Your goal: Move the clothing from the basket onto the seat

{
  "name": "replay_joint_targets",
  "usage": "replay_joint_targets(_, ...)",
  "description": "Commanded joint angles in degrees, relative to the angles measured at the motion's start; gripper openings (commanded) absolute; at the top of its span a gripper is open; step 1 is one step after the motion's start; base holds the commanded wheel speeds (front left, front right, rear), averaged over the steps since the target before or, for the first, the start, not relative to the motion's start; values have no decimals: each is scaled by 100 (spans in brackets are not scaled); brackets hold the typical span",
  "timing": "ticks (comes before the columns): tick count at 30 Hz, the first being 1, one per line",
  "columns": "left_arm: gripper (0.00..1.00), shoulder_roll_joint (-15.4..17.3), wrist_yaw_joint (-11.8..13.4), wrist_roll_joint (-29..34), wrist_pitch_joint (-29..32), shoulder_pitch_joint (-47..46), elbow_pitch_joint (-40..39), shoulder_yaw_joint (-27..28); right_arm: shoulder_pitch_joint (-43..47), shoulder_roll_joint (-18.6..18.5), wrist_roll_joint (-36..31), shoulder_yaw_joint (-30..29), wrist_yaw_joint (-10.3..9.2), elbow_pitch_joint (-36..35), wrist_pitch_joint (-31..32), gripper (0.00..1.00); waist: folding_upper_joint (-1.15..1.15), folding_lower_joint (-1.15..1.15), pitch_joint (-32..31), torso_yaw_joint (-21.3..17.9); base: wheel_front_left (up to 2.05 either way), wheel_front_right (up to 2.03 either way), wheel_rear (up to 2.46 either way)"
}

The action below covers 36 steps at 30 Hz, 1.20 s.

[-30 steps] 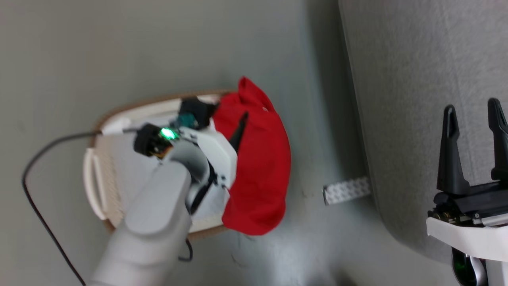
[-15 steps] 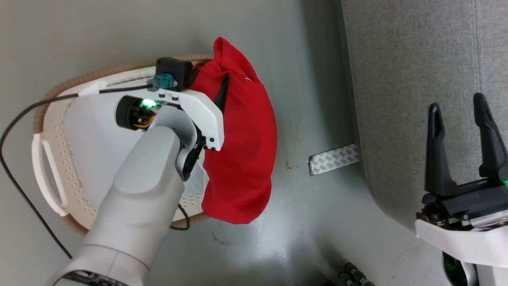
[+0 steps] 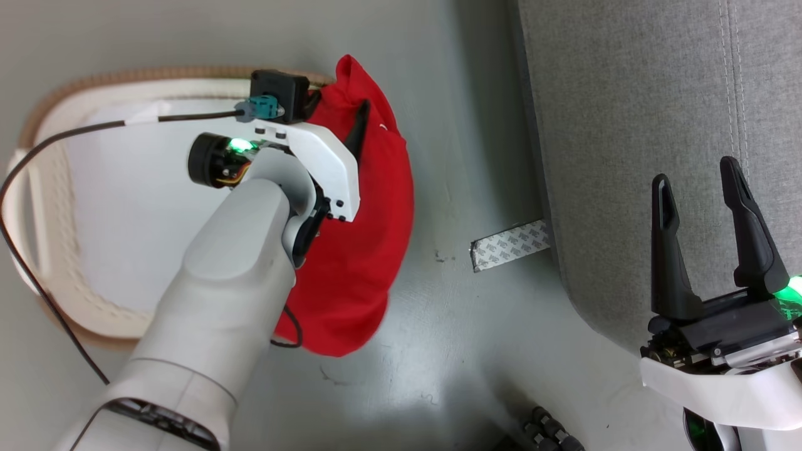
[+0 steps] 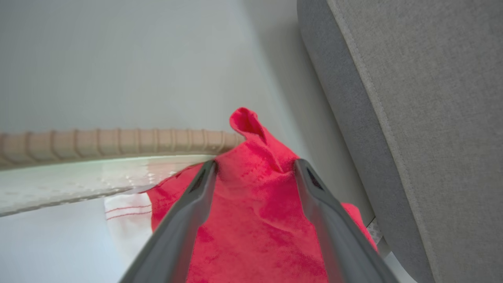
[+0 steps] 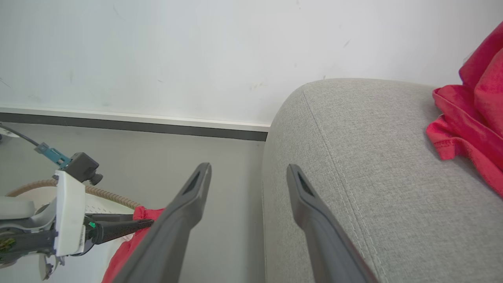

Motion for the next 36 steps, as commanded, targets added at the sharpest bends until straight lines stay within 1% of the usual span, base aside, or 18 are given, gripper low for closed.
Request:
replay_joint_targets(1,100,44,31,-42,-34,-54,141,-38,7,5,30,11,-12,-5,3,100,0,0,14,-17,0,0,0)
replay_joint_targets(2,100,49,34,-50,-71,-68,191,-53,-2,5,37,15,-12,8,3,100,0,0,13,-21,0,0,0)
replay_joint_targets(3,82,55,33,-63,-89,-73,238,-66,-11,5,49,14,-12,20,3,100,0,0,11,-22,0,0,0)
replay_joint_targets(4,82,55,33,-63,-89,-73,238,-66,-11,5,49,14,-12,20,3,100,0,0,11,-22,0,0,0)
replay_joint_targets(5,49,56,24,-73,-114,-85,284,-86,-22,5,51,13,-12,30,3,100,0,0,9,-21,0,0,0)
replay_joint_targets(7,31,65,12,-100,-145,-98,374,-122,-42,5,60,12,-12,47,3,100,0,0,-2,-13,0,0,0)
replay_joint_targets(8,26,68,3,-112,-157,-105,416,-138,-48,5,64,17,-12,57,3,100,0,0,-13,-4,0,0,0)
replay_joint_targets(10,33,85,3,-156,-200,-117,480,-160,-59,5,54,30,-12,78,3,100,0,0,-37,18,0,0,0)
replay_joint_targets(12,32,90,-10,-219,-243,-121,513,-196,-70,5,37,40,-12,92,3,100,0,0,-64,41,0,0,0)
replay_joint_targets(14,23,87,-23,-249,-263,-119,533,-240,-75,5,10,47,-12,108,3,100,0,0,-91,67,0,0,0)
replay_joint_targets(16,5,67,-36,-351,-311,-91,523,-314,-79,4,-26,38,-12,128,3,100,0,0,-138,110,0,0,0)
replay_joint_targets(18,5,41,-39,-388,-322,-89,512,-341,-82,5,-42,38,-12,131,3,100,0,0,-154,123,0,0,0)
replay_joint_targets(19,2,34,-41,-488,-340,-51,487,-390,-90,2,-60,23,-12,148,3,100,0,0,-184,159,0,0,0)
replay_joint_targets(21,0,38,-39,-547,-346,-29,470,-412,-98,3,-71,20,-12,152,3,100,0,0,-197,177,0,0,0)
replay_joint_targets(30,0,40,-83,-1000,-428,175,279,-720,-107,3,-140,10,-12,184,3,100,0,0,-409,359,0,0,0)
replay_joint_targets(36,0,38,-154,-1379,-699,426,-6,-920,-39,2,-232,-111,-12,242,3,100,0,0,-854,591,0,0,0)
